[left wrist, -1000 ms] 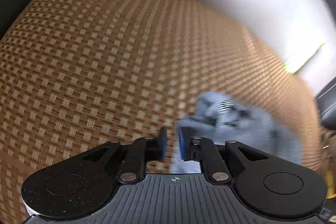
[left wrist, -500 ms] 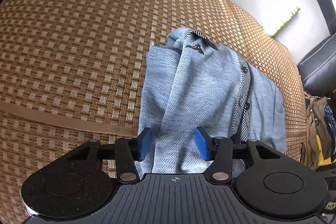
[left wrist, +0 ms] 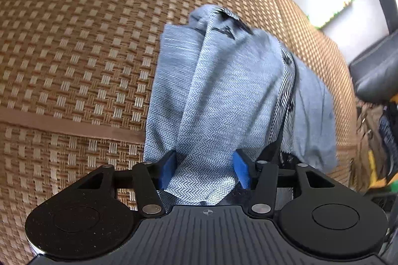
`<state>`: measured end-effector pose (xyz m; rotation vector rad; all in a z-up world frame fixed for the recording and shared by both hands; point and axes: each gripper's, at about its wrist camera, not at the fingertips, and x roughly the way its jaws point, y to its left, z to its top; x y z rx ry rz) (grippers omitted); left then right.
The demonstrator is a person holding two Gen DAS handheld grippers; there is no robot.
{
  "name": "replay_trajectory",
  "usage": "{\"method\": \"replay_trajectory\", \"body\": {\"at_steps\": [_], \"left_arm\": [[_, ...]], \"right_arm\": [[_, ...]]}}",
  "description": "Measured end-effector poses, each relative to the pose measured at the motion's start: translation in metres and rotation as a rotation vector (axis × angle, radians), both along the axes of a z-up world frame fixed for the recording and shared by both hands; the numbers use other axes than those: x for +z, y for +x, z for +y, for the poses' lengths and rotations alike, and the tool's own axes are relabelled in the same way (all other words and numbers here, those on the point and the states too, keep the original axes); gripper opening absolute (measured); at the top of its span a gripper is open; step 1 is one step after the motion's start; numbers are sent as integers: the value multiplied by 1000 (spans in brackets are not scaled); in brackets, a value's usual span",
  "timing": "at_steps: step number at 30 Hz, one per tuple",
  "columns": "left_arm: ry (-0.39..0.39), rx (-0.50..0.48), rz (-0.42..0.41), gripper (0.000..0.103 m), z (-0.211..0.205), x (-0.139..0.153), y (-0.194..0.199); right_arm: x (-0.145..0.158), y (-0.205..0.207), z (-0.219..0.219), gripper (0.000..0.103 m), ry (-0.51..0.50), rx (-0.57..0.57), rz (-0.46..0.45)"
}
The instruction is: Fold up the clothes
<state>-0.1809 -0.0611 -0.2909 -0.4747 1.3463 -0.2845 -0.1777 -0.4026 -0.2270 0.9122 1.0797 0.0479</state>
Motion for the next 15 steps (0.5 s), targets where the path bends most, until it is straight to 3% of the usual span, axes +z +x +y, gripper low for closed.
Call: {"method": "replay_trajectory", "body": {"at_steps": [1, 2, 3, 7, 11, 14, 15], "left_arm": [[-5, -1, -3, 14, 1, 3, -1], [-9, 7, -14, 8, 2, 7, -1], [-6, 11, -38, 6, 4, 16, -4], [17, -13, -71, 3, 11, 38, -17], [84, -46, -17, 4, 19, 17, -28], [106, -45, -2, 11, 21, 5, -30], [110, -42, -5, 28, 26, 11, -32]], "right_arm": [[1, 0, 0, 45, 0, 5, 3], [3, 1, -2, 10, 3, 9, 5], [7, 0, -4, 6, 6, 9, 2], [37, -16, -9, 4, 27, 25, -58], [26, -20, 0, 4, 15, 97, 1], [-6, -17, 1, 4, 14, 104, 71], [-13, -16, 0, 5, 28, 101, 79]]}}
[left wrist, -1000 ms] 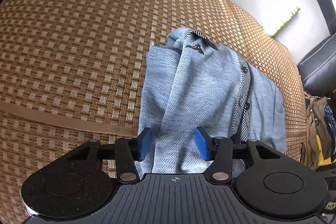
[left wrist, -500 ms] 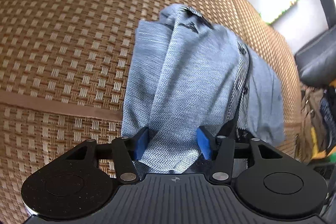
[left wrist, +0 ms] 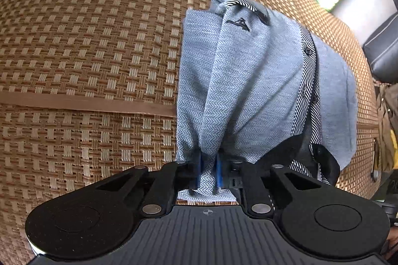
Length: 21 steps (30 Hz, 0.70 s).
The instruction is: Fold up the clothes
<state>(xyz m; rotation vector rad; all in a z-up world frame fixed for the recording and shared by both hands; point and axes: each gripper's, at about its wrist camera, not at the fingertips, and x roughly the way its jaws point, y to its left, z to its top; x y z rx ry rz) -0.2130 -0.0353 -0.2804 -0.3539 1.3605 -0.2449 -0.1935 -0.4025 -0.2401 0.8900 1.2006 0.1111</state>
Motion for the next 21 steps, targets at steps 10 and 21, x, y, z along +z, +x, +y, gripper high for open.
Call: {"method": "replay_trajectory", "body": {"at_steps": [10, 21], "left_arm": [[-27, 112, -117, 75, 42, 41, 3], [-34, 35, -63, 76, 11, 0, 34]], "right_arm": [[79, -5, -53, 68, -180, -3, -239], [50, 40, -81, 61, -244, 30, -199]]}}
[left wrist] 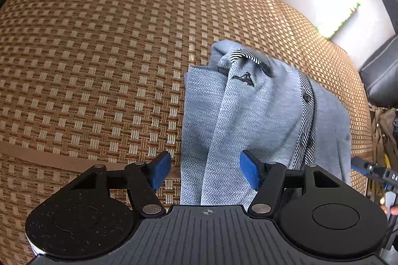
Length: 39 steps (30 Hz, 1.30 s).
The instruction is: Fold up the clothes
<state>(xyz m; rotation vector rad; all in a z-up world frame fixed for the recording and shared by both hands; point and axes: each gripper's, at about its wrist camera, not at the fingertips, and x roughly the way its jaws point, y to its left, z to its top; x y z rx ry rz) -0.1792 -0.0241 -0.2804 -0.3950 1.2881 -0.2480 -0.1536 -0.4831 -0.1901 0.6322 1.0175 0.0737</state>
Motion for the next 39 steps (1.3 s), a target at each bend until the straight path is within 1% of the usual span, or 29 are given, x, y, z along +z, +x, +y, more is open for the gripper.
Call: {"method": "replay_trajectory", "body": {"at_steps": [1, 2, 3, 4, 5, 7, 8, 10, 11, 12, 14, 15, 17, 19, 20, 21, 23, 24, 25, 27, 29, 30, 31, 33, 34, 35, 37, 39], "left_arm": [[3, 0, 6, 76, -1, -3, 0], [4, 4, 11, 76, -1, -3, 2], [2, 10, 12, 76, 0, -4, 1], [-4, 17, 11, 76, 1, -4, 1], [-9, 20, 11, 76, 2, -4, 1], [-10, 17, 13, 76, 6, -3, 0], [-10, 11, 13, 76, 6, -2, 0], [-16, 0, 12, 76, -8, -3, 12], [-23, -4, 10, 77, -10, -3, 15], [-30, -7, 11, 77, -16, -8, 22], [-44, -10, 14, 77, -15, -12, 26], [-51, -10, 13, 78, -10, -12, 25], [-66, -10, 13, 79, -3, -13, 26], [-86, -10, 14, 81, -11, -20, 38], [-94, -16, 18, 84, -12, -22, 42], [-106, -29, 22, 84, -14, -24, 46], [-147, -80, 41, 82, -22, -29, 56], [-168, -108, 52, 81, -27, -31, 62], [-169, -137, 53, 81, -33, -34, 66], [-155, -190, 39, 85, -45, -38, 74], [-172, -194, 34, 86, -53, -41, 80], [-183, -193, 33, 85, -56, -43, 83], [-193, -202, 30, 83, -59, -43, 81], [-211, -232, 23, 81, -65, -42, 74], [-220, -247, 20, 80, -67, -41, 71], [-229, -262, 16, 80, -70, -41, 68], [-229, -259, 42, 79, -76, -51, 71], [-218, -249, 40, 81, -84, -53, 79]], "right_arm": [[-2, -4, 2, 61, 8, 2, 6], [-6, -8, 5, 55, 8, 9, 19], [-9, -10, 8, 32, 17, 22, 44], [-11, -12, 11, 4, 48, 33, 73], [-13, -16, 12, 5, 78, 25, 92], [-21, -25, 15, 5, 108, 0, 129], [-26, -27, 17, 5, 117, 11, 156], [-28, -29, 19, 7, 140, 54, 181], [-27, -30, 20, 12, 140, 71, 180], [-19, -29, 19, 16, 114, 77, 144], [-4, -28, 15, 78, 51, 65, 71], [3, -28, 12, 81, 24, 49, 29], [6, -24, 5, 79, 24, 45, -19], [-4, -14, -1, 78, 55, 30, 3], [-9, -13, -2, 74, 80, 29, 22], [-18, -12, -1, 72, 111, 32, 52], [-36, -13, 1, 68, 177, 36, 105], [-42, -15, 3, 68, 197, 33, 117], [-47, -17, 5, 68, 215, 25, 122], [-55, -22, 6, 67, 261, 8, 107], [-65, -22, 9, 67, 311, -14, 86], [-69, -19, 10, 65, 332, -21, 76], [-72, -15, 11, 63, 339, -16, 67], [-69, -8, 12, 65, 342, 12, 58], [-67, -7, 13, 64, 350, 23, 51], [-65, -11, 13, 60, 376, 27, 43], [-57, -11, 13, 60, 406, 22, 21], [-56, -10, 13, 60, 397, -2, 31]]}}
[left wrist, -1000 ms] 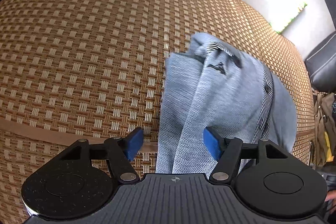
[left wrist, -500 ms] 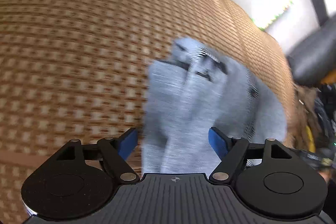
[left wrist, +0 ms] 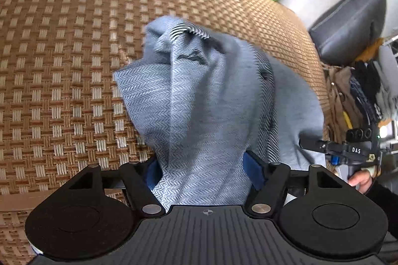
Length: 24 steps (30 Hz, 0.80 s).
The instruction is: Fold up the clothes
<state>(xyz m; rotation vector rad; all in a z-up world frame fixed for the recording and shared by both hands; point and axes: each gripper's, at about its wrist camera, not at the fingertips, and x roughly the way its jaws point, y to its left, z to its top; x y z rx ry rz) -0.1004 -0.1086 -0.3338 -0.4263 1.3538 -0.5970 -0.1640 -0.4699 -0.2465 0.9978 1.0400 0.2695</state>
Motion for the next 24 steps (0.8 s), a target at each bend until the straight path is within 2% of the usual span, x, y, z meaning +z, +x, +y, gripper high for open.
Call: {"method": "replay_trajectory", "body": {"at_steps": [2, 3, 4, 5, 6, 7, 8, 9, 11, 12, 20, 24], "left_arm": [[11, 11, -10, 84, -8, 0, 8], [18, 2, -21, 86, -11, 0, 11], [28, -12, -32, 87, -13, 0, 14], [40, -21, -43, 87, -15, -1, 15], [50, -24, -54, 82, -22, -2, 19], [66, -27, -58, 75, -27, -3, 21], [84, -31, -60, 55, -28, -3, 21], [86, -61, -53, 39, -30, -3, 23], [98, -64, -52, 25, -32, 1, 28], [107, -60, -60, 21, -31, 6, 27], [107, -13, -117, 18, -69, 55, 18], [127, 6, -146, 18, -100, 80, 19]], "right_arm": [[-5, 8, 3, 64, -40, -10, 36], [-7, 14, 7, 62, -65, -11, 52], [-8, 19, 11, 66, -84, -13, 63], [-6, 21, 13, 70, -89, -16, 61], [-4, 22, 15, 70, -93, -18, 61], [-2, 23, 16, 61, -99, -16, 67], [-1, 24, 16, 39, -105, -13, 72], [1, 24, 17, 31, -106, -12, 79], [12, 24, 21, 26, -127, -6, 88], [19, 27, 25, 25, -154, 10, 88], [80, 31, 24, 22, -130, 60, -39], [95, 32, -10, 22, -92, 69, -95]]}}
